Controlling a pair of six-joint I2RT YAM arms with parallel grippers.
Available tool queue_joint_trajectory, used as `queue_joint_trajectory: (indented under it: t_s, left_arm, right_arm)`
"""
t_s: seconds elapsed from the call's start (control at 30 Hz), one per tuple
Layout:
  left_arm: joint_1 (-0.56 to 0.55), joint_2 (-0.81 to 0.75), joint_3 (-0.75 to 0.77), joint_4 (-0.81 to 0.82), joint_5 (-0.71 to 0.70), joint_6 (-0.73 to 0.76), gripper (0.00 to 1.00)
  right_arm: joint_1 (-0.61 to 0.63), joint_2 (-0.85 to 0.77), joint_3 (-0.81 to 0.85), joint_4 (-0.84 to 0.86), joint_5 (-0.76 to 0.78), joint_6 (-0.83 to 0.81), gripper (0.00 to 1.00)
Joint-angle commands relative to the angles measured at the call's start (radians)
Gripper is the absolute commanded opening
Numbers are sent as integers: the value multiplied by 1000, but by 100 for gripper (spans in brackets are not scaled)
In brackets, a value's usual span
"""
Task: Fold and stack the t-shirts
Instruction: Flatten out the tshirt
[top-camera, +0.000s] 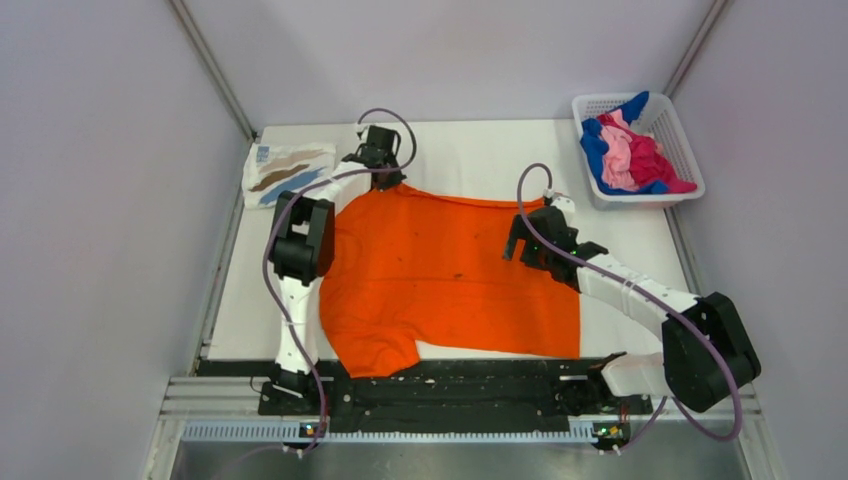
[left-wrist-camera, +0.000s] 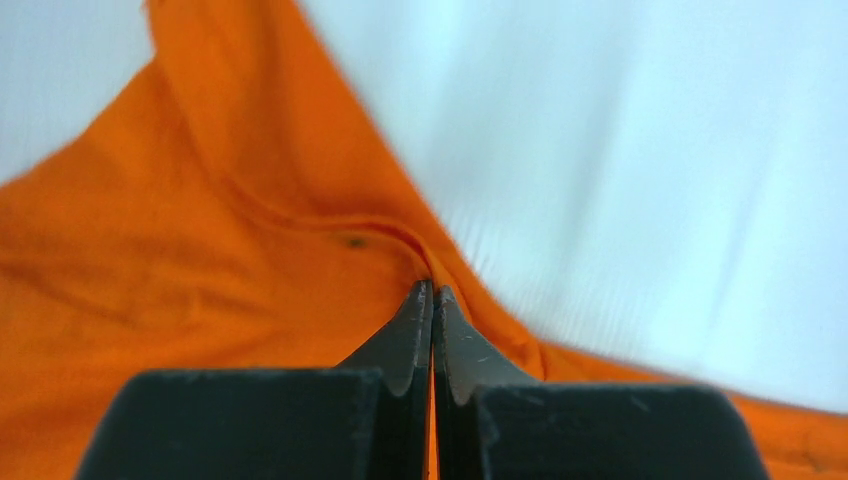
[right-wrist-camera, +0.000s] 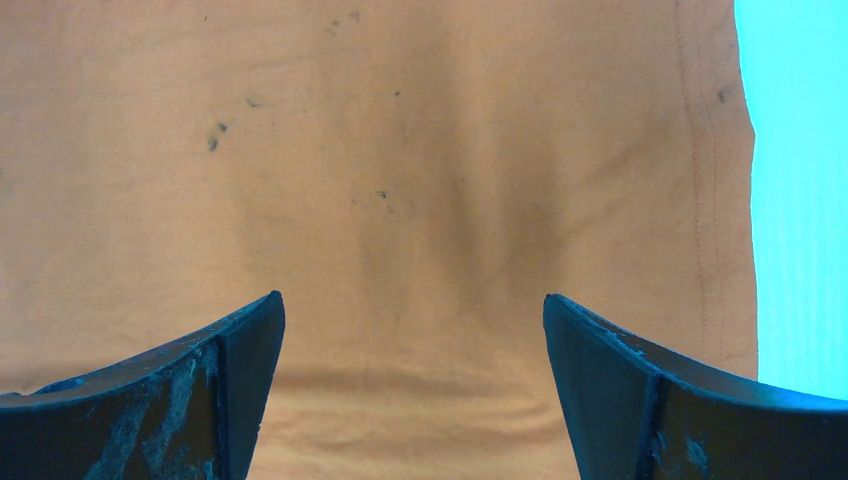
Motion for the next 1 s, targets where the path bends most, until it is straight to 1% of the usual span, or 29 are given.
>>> queue_joint_trajectory:
  t_s: [0.0,0.1,0.17,0.2,0.23,0.27,0.3,0.33,0.37,0.53,0.6,0.7,0.77,0.87,0.97]
  left_arm:
    - [2,81,167,55,32,53,0]
    - [2,172,301,32,45,73,0]
    - [3,242,417,-8,52,81,1]
    - [4,277,485,-39,72,88,9]
    - [3,305,547,-51,94,92,29]
    - [3,326,593,-65,118,97,58]
    - [2,333,619,-59,141,102,84]
    - [1,327,621,-45,162,105,97]
    - [1,310,616,-33,165,111,98]
    - [1,182,551,-16,142,150,99]
    - [-2,109,468,-11,124,165,99]
    - [-8,-12,264,28,57,175,99]
    - [-6,-66,170,42,38,173,99]
    - [-4,-100,78,67,8,151,99]
    - [7,-73,68,69,19,109,99]
  right_arm:
    - [-8,8,25,7,22,-12,99]
    - [-11,14,27,9,23,-14,99]
    - [-12,19,26,13,28,-13,99]
    - [-13,23,25,20,28,-13,99]
    - [-13,26,26,24,29,-12,99]
    - [-13,32,26,29,28,-10,99]
    - [-13,37,27,32,27,-9,99]
    - [-13,40,28,32,26,-7,99]
    - [-13,42,30,35,28,-7,99]
    - [-13,43,36,45,45,-4,99]
    - [-13,43,39,48,48,-4,99]
    - [-13,38,45,47,45,0,99]
    - [-13,28,42,47,41,2,99]
    - [-14,14,32,47,43,2,99]
    - [-14,1,22,43,46,1,99]
